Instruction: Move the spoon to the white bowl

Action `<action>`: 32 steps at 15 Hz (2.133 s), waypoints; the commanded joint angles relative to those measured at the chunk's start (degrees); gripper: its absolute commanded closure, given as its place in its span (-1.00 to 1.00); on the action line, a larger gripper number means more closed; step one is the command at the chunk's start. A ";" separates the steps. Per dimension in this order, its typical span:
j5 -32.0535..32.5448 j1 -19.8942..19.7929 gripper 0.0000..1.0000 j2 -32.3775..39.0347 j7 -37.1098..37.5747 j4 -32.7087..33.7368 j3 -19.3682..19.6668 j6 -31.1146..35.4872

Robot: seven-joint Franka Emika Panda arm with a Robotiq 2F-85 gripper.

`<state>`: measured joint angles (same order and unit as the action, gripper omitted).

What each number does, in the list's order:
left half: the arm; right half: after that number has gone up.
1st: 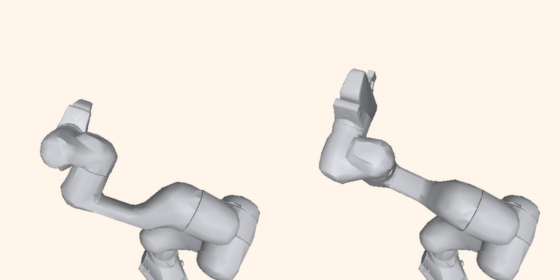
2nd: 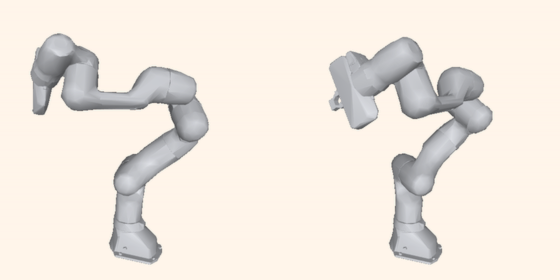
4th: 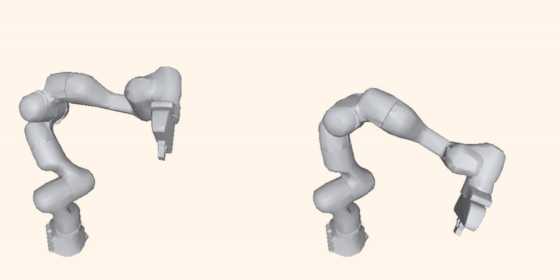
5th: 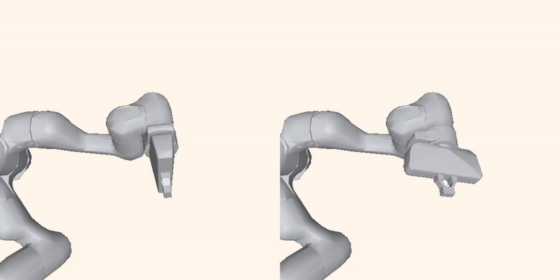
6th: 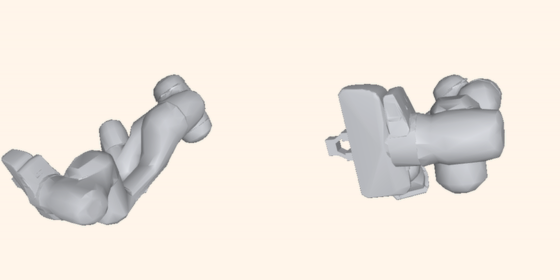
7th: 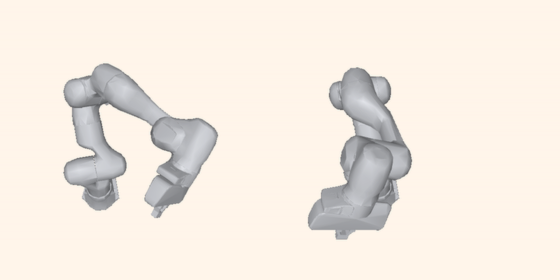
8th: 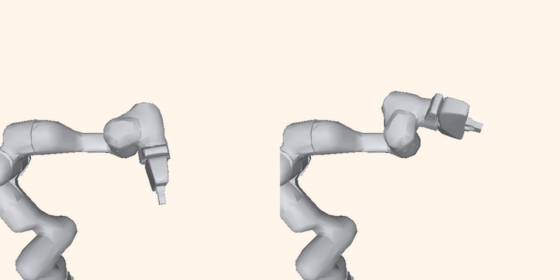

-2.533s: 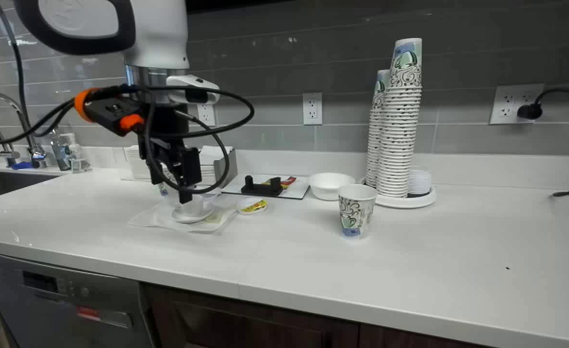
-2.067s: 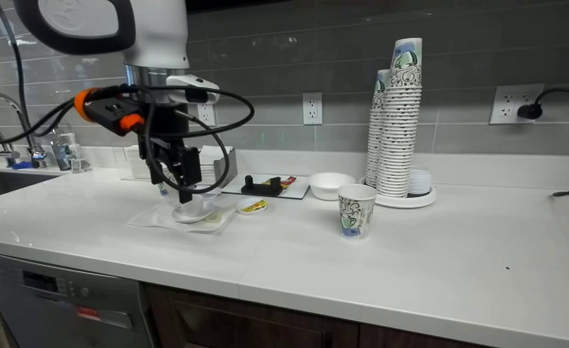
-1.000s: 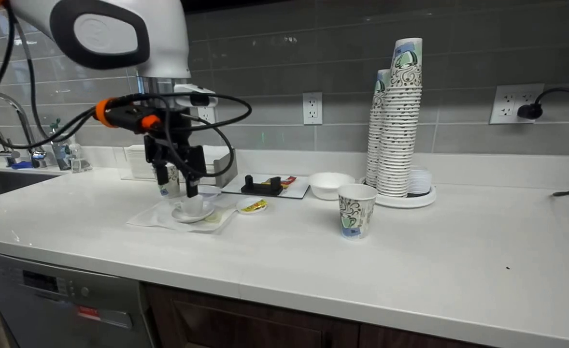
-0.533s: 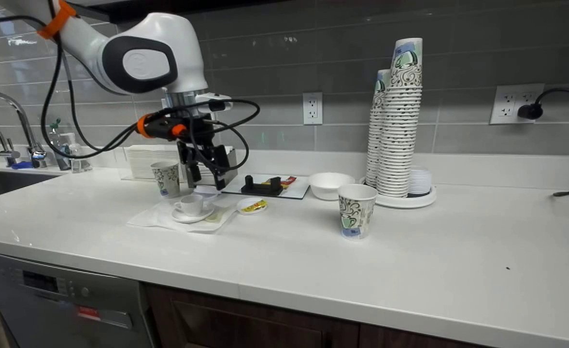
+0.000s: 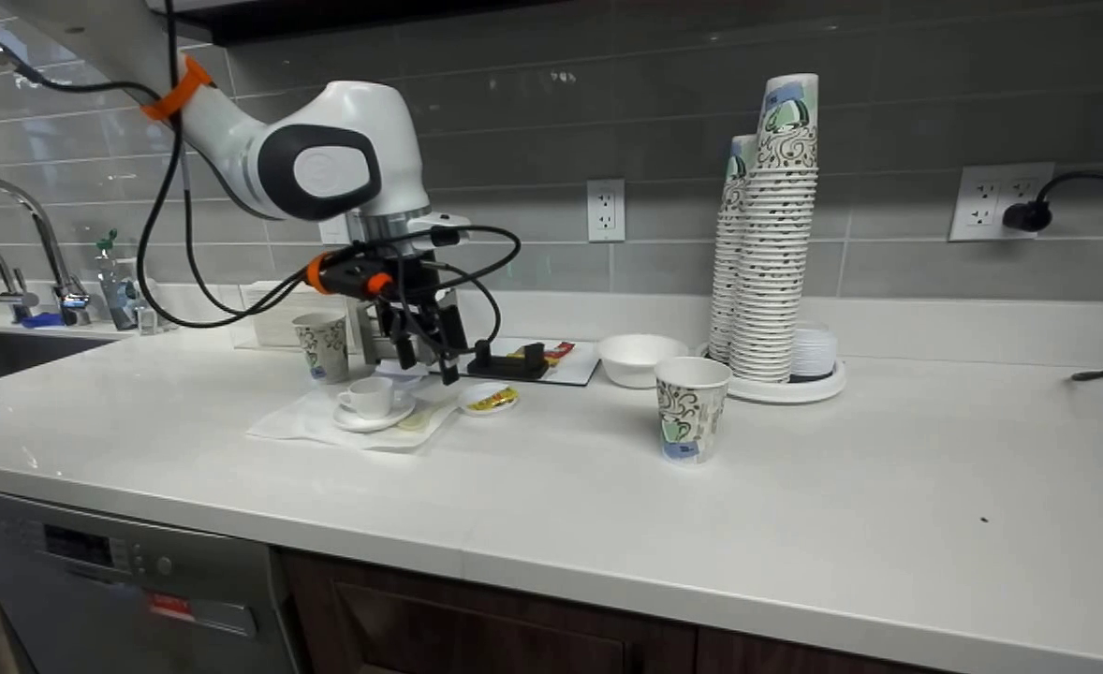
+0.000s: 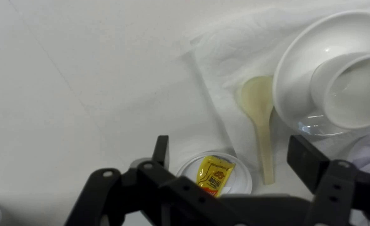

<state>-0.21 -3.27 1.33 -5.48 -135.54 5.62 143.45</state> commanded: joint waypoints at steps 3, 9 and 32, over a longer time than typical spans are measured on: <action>-2.31 0.16 -0.25 5.42 2.34 3.01 -1.87 1.74; -2.78 0.15 0.24 7.68 1.26 3.85 -3.51 2.52; -8.55 -1.87 0.51 13.23 -9.06 7.09 -6.37 5.12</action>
<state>-6.55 -3.94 13.32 -11.71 -129.73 0.52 148.49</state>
